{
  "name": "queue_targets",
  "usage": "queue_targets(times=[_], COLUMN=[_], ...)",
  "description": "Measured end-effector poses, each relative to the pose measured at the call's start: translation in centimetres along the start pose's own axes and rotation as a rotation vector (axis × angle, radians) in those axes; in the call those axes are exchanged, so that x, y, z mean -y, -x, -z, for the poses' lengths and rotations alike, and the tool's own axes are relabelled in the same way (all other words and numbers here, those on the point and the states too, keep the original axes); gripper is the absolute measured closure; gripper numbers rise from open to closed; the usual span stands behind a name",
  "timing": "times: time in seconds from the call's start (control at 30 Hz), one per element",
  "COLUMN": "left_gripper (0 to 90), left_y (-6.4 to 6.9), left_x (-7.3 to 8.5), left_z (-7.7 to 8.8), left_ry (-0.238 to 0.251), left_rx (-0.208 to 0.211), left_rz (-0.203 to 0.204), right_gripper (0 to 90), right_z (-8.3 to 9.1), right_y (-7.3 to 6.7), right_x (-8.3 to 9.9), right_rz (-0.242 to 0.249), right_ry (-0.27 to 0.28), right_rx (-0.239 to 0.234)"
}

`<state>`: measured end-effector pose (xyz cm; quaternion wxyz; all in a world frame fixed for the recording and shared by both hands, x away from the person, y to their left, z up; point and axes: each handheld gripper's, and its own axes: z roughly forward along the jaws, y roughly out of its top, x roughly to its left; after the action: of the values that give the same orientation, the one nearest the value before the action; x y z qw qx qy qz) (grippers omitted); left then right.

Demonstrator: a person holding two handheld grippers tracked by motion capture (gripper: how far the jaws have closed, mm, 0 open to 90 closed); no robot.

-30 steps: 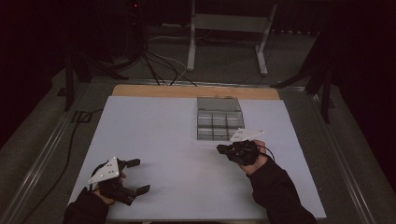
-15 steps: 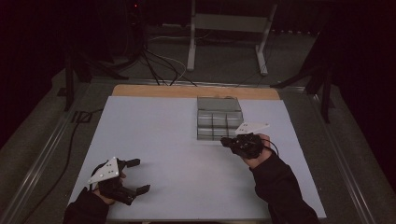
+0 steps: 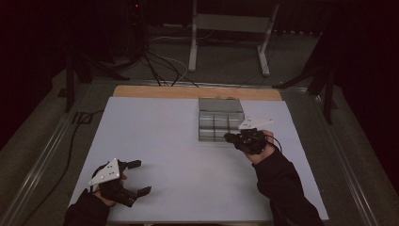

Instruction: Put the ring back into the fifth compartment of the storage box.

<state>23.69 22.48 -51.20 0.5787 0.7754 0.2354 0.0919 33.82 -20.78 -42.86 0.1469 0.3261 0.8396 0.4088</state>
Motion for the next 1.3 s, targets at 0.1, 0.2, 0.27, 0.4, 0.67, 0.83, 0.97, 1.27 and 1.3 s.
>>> queue_targets(times=[0.1, 0.2, 0.27, 0.4, 0.67, 0.83, 0.97, 1.27, 1.3], left_gripper=[0.7, 0.7, 0.7, 0.7, 0.7, 0.7, 0.7, 0.7, 0.8], left_y=[0.0, 0.0, 0.0, 0.0, 0.0, 0.0, 0.0, 0.0, 0.0], left_x=[0.0, 0.0, 0.0, 0.0, 0.0, 0.0, 0.0, 0.0, 0.0], left_z=[0.0, 0.0, 0.0, 0.0, 0.0, 0.0, 0.0, 0.0, 0.0], left_ry=[0.002, 0.000, 0.001, 0.002, 0.005, 0.003, 0.001, 0.003, -0.001], left_rx=[0.002, 0.000, 0.001, 0.000, 0.003, 0.005, 0.003, 0.004, 0.003], left_rz=[-0.003, -0.002, -0.003, 0.000, -0.001, -0.001, 0.000, 0.004, 0.001], right_gripper=[87.0, 87.1, 87.1, 87.1, 87.0, 87.1, 87.0, 87.0, 87.0], right_z=[-0.1, -0.2, -0.3, -0.4, -0.7, -0.9, -1.0, -1.5, -1.5], right_y=[0.2, 0.4, 0.6, 0.8, 1.3, 1.7, 2.1, 3.1, 3.2], right_x=[-0.1, -0.3, -0.4, -0.7, -1.5, -1.9, -2.1, -2.5, -2.6], right_rz=[-0.002, -0.009, -0.011, -0.015, -0.021, -0.029, -0.043, -0.064, -0.067], right_ry=[0.000, 0.000, 0.004, 0.006, 0.009, 0.014, 0.016, 0.008, 0.009], right_rx=[0.002, 0.004, 0.007, 0.014, 0.036, 0.045, 0.048, 0.075, 0.076])
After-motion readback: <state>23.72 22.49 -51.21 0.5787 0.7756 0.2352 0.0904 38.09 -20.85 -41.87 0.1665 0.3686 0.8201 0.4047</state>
